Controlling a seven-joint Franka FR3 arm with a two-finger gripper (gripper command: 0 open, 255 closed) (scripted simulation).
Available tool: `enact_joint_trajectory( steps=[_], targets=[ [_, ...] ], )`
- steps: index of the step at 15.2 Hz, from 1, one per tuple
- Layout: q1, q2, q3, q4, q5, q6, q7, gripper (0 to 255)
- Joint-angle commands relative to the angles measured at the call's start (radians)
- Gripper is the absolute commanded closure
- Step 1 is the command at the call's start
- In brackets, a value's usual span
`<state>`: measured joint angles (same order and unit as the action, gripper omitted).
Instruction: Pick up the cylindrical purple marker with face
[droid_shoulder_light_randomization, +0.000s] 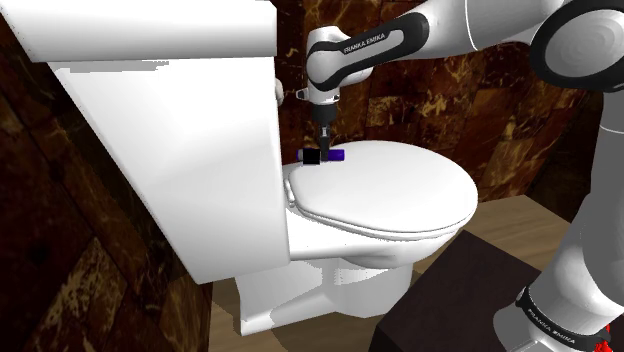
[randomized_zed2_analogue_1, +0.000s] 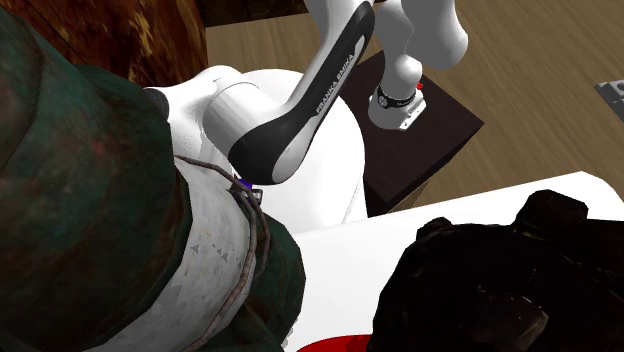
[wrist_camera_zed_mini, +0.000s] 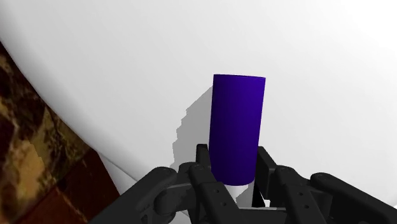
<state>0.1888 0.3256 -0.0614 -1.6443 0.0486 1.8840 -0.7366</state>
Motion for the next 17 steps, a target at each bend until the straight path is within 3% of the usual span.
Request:
enact_joint_trajectory(
  steps=[1,6,17],
  targets=[
    [0.0,0.001,0.0,-0.001,0.0,0.0,0.0,255],
    [0.0,0.001,0.0,-0.001,0.0,0.0,0.0,255],
    [-0.001,-0.022,-0.001,0.114,-0.003,-0.138,0.004,255]
  ],
)
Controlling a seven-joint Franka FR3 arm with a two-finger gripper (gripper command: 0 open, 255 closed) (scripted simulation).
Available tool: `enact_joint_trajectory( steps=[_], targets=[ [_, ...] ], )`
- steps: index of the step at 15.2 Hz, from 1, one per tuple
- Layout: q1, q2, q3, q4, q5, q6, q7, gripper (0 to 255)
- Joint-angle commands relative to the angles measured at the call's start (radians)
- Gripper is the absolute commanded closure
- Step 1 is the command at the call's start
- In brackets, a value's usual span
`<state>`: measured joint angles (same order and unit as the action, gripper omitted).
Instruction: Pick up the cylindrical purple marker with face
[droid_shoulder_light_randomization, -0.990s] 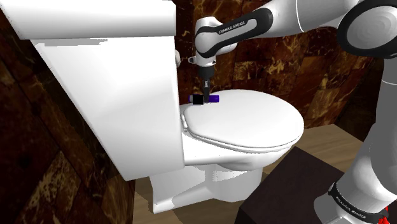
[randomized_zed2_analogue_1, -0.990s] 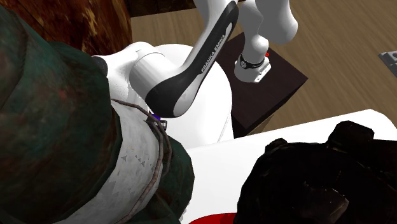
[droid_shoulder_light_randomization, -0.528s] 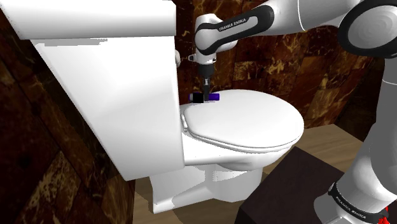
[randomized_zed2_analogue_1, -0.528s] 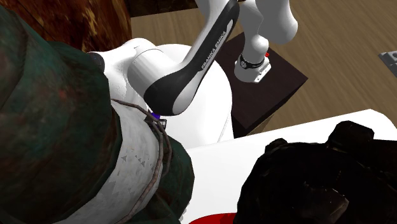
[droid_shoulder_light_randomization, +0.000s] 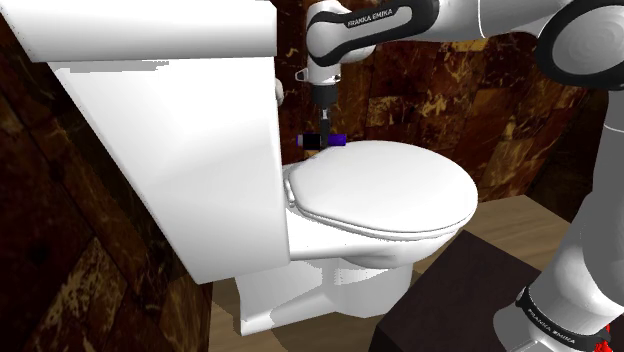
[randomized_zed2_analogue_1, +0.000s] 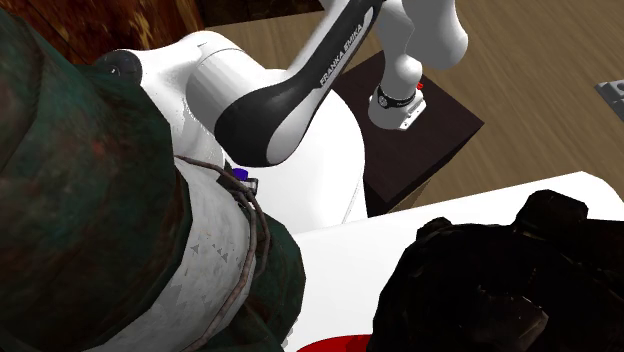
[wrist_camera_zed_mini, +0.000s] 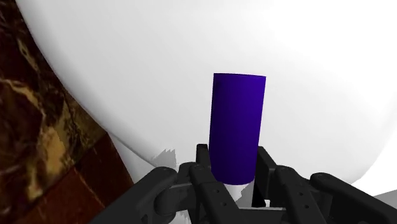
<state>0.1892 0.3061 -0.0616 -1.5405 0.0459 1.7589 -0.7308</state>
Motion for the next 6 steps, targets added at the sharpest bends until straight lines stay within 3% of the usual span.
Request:
enact_joint_trajectory(
  steps=[1,6],
  targets=[
    [-0.001,-0.004,-0.001,0.022,0.0,-0.026,-0.001,255],
    [-0.002,-0.005,-0.001,0.063,-0.001,-0.068,0.0,255]
  ],
)
